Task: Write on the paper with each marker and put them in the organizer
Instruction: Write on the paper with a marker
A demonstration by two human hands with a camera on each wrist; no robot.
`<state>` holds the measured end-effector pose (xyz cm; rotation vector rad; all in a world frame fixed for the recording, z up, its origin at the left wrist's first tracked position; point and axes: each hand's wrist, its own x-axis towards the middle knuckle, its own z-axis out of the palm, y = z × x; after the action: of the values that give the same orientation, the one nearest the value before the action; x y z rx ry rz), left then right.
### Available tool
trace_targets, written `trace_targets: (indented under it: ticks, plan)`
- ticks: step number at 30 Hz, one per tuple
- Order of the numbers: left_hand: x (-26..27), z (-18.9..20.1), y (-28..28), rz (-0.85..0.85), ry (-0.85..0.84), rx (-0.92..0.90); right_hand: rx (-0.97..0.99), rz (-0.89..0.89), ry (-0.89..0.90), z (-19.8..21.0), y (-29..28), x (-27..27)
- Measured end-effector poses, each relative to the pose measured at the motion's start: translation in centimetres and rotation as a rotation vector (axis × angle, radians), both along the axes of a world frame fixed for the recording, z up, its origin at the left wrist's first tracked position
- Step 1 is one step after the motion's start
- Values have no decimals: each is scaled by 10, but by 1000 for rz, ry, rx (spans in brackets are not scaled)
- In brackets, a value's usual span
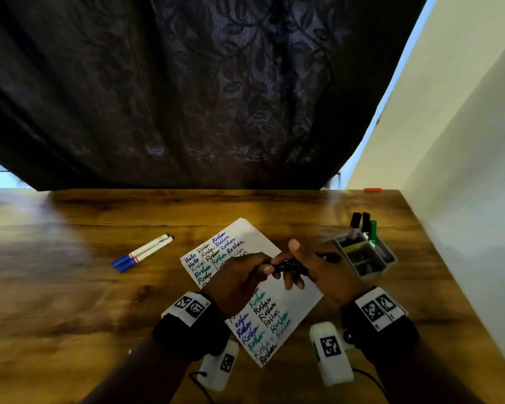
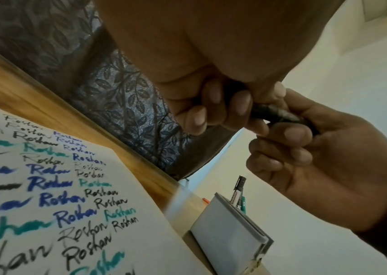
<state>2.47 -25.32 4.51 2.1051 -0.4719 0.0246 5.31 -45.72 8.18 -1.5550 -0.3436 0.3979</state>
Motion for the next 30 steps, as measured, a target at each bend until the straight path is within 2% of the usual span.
trace_targets:
  ticks: [3,5,8,10,12,15,18,21,25,28,30]
  plan:
    - [1,7,-6,-78,-22,-65,24,34,-43,3,-7,-1]
    - [2,10,-7,-81,27,-87,-22,-4,-104,11,-11,-4]
    - [6,10,28,135,267,-137,56,-269,-49,36,-45,1]
    - [8,7,63,244,263,-85,70,-354,-136,57,-71,9]
    - [12,4,81,263,228,-33,32,-316,-219,63,-79,17]
    - [21,-12,69,269,254,12,-99,-266,-236,34,-63,26]
    - [31,-30,43,232,337,188,-34,-235,-182,-9,-33,24]
    - [38,-53,25,166,349,339,-48,-200,-118,-53,-10,22]
    - [43,-82,25,108,497,432,-129,-108,-54,-103,4,20]
    - [44,-90,26,146,518,418,-232,-120,-89,-123,3,18]
    - [44,-91,25,167,510,406,-230,-128,-121,-133,0,17]
